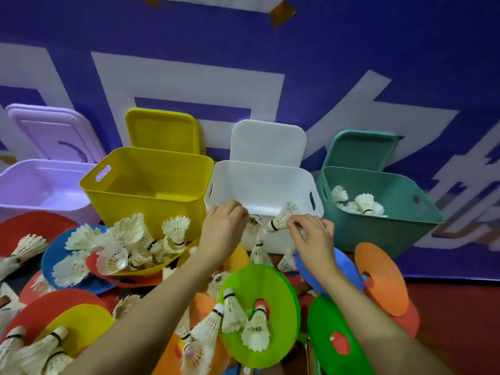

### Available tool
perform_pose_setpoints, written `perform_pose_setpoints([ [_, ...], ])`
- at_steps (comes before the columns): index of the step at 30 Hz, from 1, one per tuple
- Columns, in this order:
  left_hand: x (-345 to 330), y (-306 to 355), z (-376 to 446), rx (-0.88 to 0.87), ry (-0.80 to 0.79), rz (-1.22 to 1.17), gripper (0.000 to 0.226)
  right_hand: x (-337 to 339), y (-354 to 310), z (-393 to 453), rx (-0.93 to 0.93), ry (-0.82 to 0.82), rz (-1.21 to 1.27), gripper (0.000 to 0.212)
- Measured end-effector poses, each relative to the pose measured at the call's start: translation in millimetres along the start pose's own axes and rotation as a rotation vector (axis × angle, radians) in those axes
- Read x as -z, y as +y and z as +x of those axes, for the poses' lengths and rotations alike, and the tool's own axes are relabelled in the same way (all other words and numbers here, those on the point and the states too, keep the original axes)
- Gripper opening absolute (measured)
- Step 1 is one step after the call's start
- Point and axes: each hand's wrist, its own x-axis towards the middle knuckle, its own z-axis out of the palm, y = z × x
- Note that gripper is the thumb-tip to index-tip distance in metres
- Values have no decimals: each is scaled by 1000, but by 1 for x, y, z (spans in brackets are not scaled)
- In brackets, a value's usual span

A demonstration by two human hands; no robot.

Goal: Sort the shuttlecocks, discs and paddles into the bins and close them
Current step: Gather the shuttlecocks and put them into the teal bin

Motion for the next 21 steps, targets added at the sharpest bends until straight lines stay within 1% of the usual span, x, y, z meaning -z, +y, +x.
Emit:
perform_pose_setpoints([
  [5,-47,55,68,11,21,-143,26,48,63,37,-45,100,-97,24],
  [7,-65,82,97,6,5,-169,22,68,90,54,-75,132,-160,19],
  [10,-97,118,137,32,-30,-181,10,93,131,76,-152,104,-236,9],
  [15,-147,151,174,93,-35,-234,6,109,192,97,-301,35,-266,17],
  [16,-157,154,177,107,-48,-226,8,109,201,99,-325,5,-273,19],
  [17,-166,156,180,122,-95,-204,12,107,208,100,-347,-33,-281,21],
  [19,-180,157,179,136,-240,-147,27,103,218,99,-382,-126,-297,28],
  [21,-186,155,172,137,-344,-106,40,98,223,93,-377,-200,-294,32],
])
